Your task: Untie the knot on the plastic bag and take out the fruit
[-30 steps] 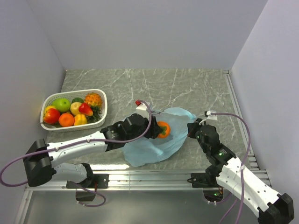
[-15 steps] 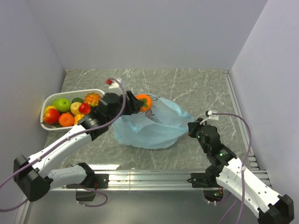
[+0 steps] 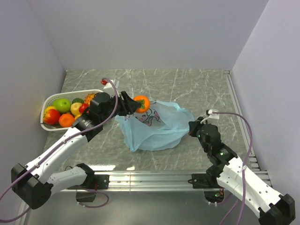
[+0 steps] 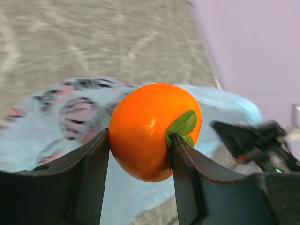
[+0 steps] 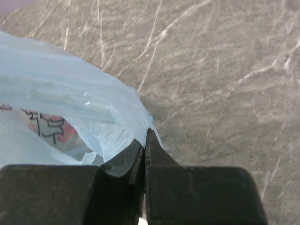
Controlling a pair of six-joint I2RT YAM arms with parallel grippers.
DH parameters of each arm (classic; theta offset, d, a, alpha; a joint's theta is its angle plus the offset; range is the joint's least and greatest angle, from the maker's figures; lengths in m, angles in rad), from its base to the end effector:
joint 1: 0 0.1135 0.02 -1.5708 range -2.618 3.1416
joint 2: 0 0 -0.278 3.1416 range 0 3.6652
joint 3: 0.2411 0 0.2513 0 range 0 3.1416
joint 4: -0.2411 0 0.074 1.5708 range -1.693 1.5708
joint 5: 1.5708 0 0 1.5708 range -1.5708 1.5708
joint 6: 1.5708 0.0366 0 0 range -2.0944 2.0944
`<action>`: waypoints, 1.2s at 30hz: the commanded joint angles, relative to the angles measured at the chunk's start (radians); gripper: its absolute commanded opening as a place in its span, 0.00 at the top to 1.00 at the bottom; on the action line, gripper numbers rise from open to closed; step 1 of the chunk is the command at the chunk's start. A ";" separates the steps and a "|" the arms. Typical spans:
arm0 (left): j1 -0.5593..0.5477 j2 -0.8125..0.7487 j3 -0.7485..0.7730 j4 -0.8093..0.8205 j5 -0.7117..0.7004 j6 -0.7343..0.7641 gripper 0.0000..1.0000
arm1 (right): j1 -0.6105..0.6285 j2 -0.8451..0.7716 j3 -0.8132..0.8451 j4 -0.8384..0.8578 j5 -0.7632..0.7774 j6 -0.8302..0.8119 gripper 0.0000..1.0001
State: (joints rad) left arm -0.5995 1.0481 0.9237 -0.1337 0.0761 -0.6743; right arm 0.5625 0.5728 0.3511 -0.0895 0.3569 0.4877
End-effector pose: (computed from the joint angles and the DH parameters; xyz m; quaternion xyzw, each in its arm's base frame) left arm 0.1946 -0.1364 0.3554 -0.0064 0.7920 -0.3869 0.4723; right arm 0.1259 0.0642 0.2359 0.0747 0.7987 0.1664 0.5734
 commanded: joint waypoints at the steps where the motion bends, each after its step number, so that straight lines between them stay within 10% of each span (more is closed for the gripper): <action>1: 0.096 -0.020 0.062 -0.090 -0.166 -0.028 0.91 | -0.003 0.004 0.069 0.037 0.060 -0.023 1.00; 15: 0.642 0.110 0.099 -0.202 -0.458 -0.005 0.90 | -0.003 0.085 0.199 -0.004 0.077 -0.146 1.00; 36: 0.753 0.599 0.408 -0.325 -0.532 0.044 0.66 | -0.007 0.168 0.221 0.030 0.080 -0.201 1.00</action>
State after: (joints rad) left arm 0.1474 1.6306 1.2705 -0.4286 -0.4427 -0.6632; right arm 0.5621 0.7330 0.5602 -0.0975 0.4194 0.3035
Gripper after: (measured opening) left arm 0.542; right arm 0.008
